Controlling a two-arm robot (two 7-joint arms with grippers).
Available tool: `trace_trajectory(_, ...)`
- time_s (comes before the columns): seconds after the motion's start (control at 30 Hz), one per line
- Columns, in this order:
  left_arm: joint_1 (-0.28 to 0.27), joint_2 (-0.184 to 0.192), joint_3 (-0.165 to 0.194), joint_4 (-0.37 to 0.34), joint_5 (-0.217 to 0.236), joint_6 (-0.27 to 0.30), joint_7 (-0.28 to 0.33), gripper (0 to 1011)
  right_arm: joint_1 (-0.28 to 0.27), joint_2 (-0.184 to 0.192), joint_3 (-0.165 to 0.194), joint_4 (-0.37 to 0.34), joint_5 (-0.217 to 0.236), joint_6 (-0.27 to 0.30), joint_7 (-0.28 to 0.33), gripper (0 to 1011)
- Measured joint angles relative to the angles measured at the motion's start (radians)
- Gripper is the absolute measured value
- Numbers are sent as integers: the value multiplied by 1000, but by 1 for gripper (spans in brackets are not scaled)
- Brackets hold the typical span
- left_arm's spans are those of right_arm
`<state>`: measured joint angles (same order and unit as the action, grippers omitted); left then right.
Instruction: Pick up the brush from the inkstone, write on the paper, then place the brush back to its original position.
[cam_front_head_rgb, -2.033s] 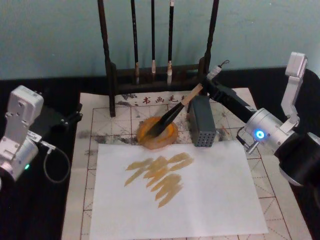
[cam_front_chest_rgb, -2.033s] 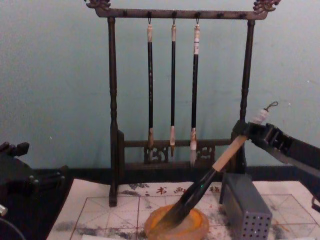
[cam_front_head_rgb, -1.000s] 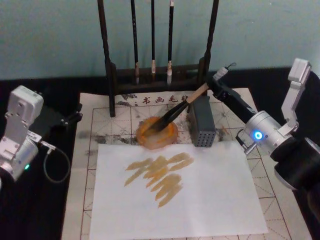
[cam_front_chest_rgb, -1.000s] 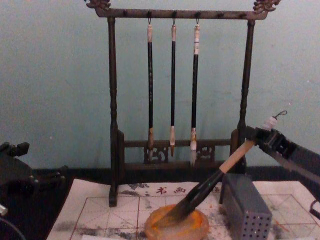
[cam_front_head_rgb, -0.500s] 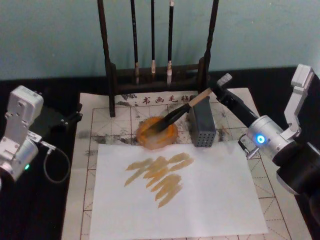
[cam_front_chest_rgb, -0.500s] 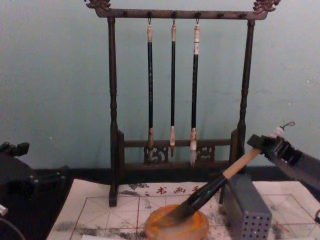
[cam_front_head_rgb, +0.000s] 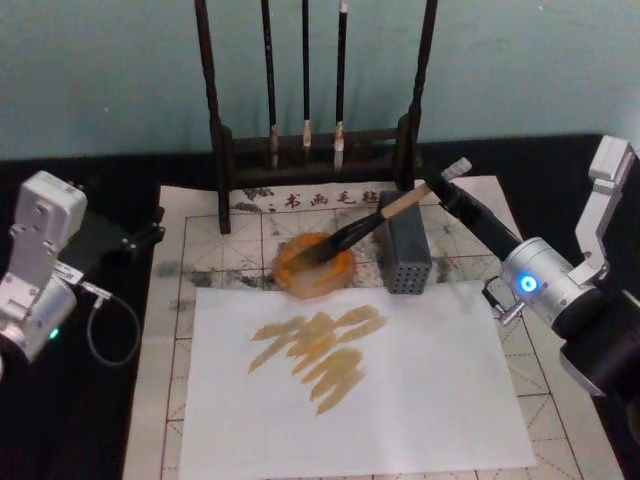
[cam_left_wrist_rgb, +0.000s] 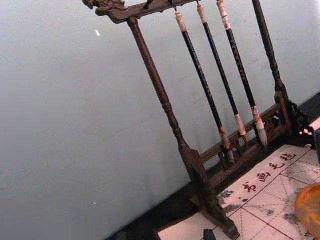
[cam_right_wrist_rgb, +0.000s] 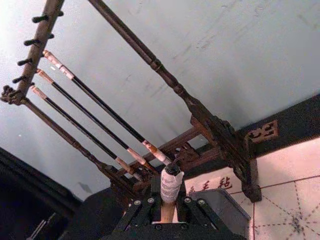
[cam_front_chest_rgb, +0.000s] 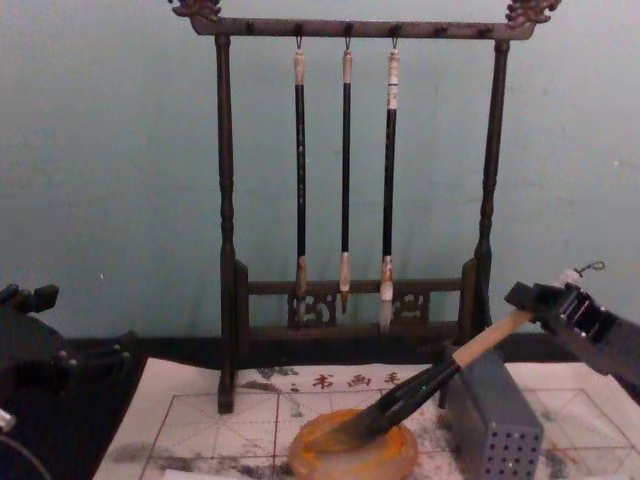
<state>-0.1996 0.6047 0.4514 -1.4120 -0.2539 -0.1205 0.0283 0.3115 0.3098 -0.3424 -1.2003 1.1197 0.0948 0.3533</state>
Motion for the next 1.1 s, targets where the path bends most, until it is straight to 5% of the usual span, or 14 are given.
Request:
trace_trajectory(0.43,0,0,0,0,0,0,0,1001,-13,9,3,-16,41,24,-44,182)
trace_trajectory(1.1,0,0,0,0,0,0,0,1001,-11,8,2,-16,35,21,-41,181)
